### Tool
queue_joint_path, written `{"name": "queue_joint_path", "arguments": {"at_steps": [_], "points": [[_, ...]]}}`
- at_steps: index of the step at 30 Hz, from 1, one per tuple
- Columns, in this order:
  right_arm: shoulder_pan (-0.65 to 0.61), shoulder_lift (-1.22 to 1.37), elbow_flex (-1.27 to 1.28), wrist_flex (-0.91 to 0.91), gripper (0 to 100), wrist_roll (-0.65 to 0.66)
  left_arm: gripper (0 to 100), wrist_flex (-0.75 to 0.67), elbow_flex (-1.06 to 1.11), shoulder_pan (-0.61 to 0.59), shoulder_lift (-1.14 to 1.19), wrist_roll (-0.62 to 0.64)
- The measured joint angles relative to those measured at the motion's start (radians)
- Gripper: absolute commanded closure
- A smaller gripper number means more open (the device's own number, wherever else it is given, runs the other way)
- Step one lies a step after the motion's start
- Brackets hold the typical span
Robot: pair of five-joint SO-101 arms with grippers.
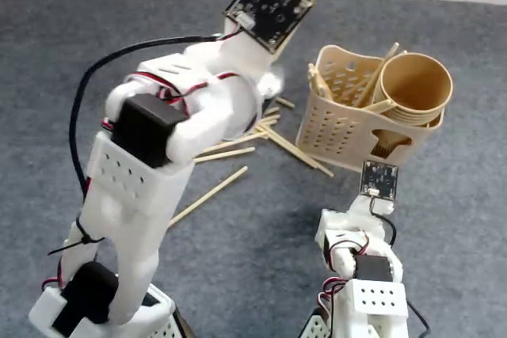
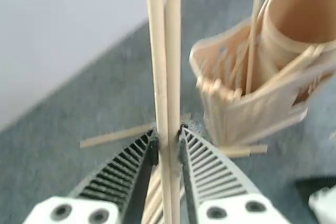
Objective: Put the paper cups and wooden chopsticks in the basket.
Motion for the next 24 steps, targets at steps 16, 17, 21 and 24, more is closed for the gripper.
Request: {"name": "queue_joint_path", "arguments": {"at_steps": [16,17,21,24], "points": [[0.0,0.0,0.0,0.0,99.2,0.0,100,-0.614,-0.003,0.195,0.012,0.032],[0.0,0.0,0.0,0.0,99.2,0.0,100,-0.649,-0.003,0.204,0.023,0.032],[0.0,0.0,0.0,0.0,99.2,0.0,100,-0.73,-0.003,0.224,0.101,0.032],[0.0,0.0,0.0,0.0,99.2,0.0,100,-0.744,-0.002,0.227,0.147,0.032]]}}
